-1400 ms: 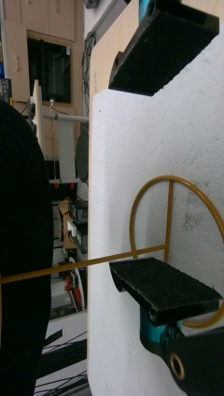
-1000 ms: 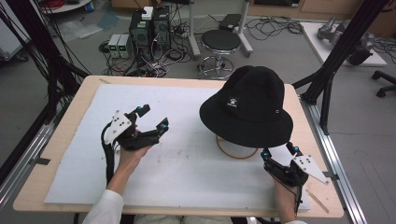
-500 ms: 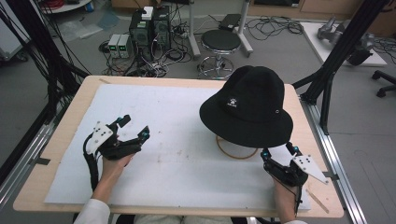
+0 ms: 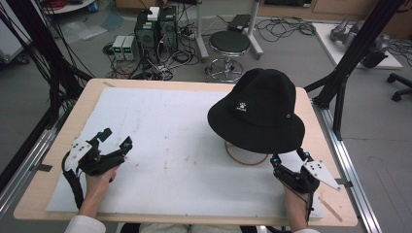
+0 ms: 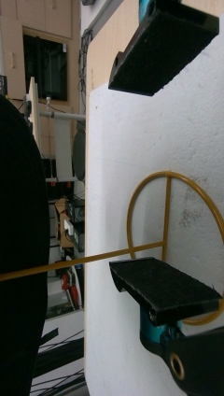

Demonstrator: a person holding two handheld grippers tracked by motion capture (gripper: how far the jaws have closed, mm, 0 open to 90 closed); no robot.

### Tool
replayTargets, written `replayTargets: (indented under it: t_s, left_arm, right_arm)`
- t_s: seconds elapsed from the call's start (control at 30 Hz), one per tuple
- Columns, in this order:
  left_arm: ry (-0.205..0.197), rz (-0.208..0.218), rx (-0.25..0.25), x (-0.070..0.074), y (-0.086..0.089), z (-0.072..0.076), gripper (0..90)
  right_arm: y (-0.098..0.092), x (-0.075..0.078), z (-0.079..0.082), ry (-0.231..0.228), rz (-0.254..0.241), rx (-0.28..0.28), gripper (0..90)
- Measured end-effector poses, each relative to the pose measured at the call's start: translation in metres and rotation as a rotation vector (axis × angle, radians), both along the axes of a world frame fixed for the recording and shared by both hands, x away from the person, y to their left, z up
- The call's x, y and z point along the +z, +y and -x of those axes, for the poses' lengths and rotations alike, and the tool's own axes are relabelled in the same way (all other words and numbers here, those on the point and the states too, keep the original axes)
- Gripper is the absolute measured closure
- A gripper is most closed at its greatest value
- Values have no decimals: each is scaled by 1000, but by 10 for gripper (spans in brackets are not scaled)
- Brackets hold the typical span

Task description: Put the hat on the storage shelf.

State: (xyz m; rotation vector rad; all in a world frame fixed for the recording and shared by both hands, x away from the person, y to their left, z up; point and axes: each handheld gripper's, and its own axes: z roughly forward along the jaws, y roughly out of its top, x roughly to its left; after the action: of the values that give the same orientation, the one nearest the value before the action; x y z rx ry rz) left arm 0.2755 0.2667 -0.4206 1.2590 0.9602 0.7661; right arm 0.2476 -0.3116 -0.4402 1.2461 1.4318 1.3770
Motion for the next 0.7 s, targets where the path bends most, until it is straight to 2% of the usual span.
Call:
replayTargets:
  t_s: [0.27,0.4,0.5,0.7]
  left_arm:
    - [-2,7,37,-7,17,12,138]
    - [-7,12,45,-7,17,15,138]
    - [-2,1,40,-8,15,16,139]
    - [-2,11,29,-9,15,16,139]
  right_arm:
    - [0,0,-1,6,-5,6,107]
    - [0,0,-1,6,-4,12,107]
    - [0,0,-1,10,-8,11,107]
    - [0,-1,-1,13,-1,14,107]
